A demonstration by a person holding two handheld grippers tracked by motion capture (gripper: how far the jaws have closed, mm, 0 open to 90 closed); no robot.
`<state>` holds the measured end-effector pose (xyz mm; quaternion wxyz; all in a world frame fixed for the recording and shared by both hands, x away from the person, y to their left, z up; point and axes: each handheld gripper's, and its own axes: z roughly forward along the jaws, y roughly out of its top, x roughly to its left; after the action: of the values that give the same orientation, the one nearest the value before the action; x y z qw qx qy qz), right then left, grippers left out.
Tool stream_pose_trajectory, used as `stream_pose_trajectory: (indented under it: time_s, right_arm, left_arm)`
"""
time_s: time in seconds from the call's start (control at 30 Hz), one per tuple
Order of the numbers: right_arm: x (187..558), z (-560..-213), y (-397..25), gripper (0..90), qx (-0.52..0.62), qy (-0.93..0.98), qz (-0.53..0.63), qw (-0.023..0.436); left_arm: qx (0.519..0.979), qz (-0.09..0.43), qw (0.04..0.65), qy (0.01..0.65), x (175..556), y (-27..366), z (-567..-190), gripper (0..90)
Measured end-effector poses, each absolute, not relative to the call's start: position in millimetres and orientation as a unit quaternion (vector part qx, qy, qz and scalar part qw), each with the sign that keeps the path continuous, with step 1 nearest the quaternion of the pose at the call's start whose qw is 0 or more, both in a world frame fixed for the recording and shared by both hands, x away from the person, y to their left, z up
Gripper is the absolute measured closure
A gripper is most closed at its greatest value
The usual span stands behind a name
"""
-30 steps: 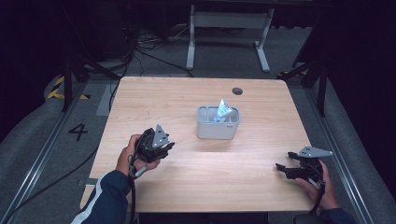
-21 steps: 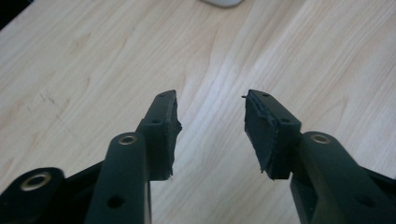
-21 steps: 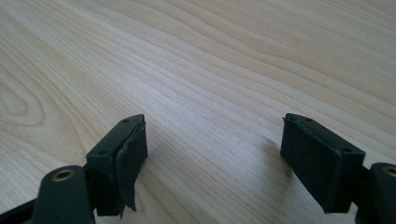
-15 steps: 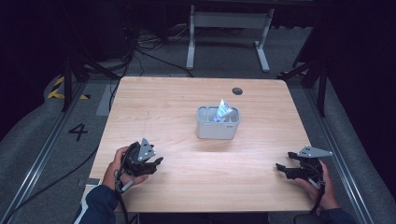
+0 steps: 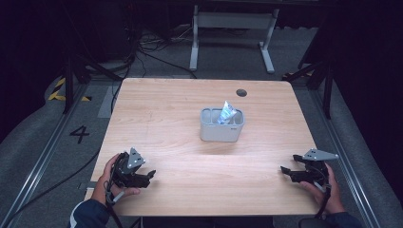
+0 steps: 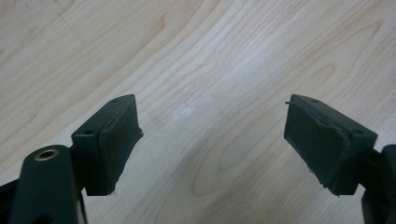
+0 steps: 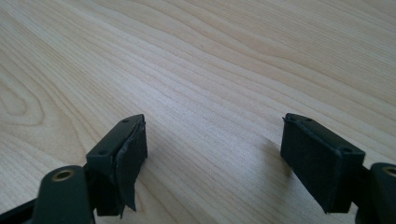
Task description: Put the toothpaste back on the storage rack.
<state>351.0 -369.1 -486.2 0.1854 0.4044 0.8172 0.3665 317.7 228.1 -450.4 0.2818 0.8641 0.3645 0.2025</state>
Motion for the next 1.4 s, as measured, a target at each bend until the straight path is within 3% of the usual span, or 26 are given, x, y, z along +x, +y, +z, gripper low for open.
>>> stream_pose_trajectory:
  time_s: [0.33,0.7,1.4]
  right_arm:
    - [351,-486,-369,23.5,0.404,0.817,0.366,0.185]
    - [351,-486,-369,23.5,0.404,0.818,0.366,0.185]
    - [351,-486,-369,23.0,0.404,0.818,0.366,0.186]
  left_arm:
    - [0.857,0.208,0.279,0.380,301,243,-462,18.3]
    - [0.828,0.157,0.317,0.435,296,267,-477,19.9]
    - [0.819,0.172,0.325,0.440,292,275,-482,12.7]
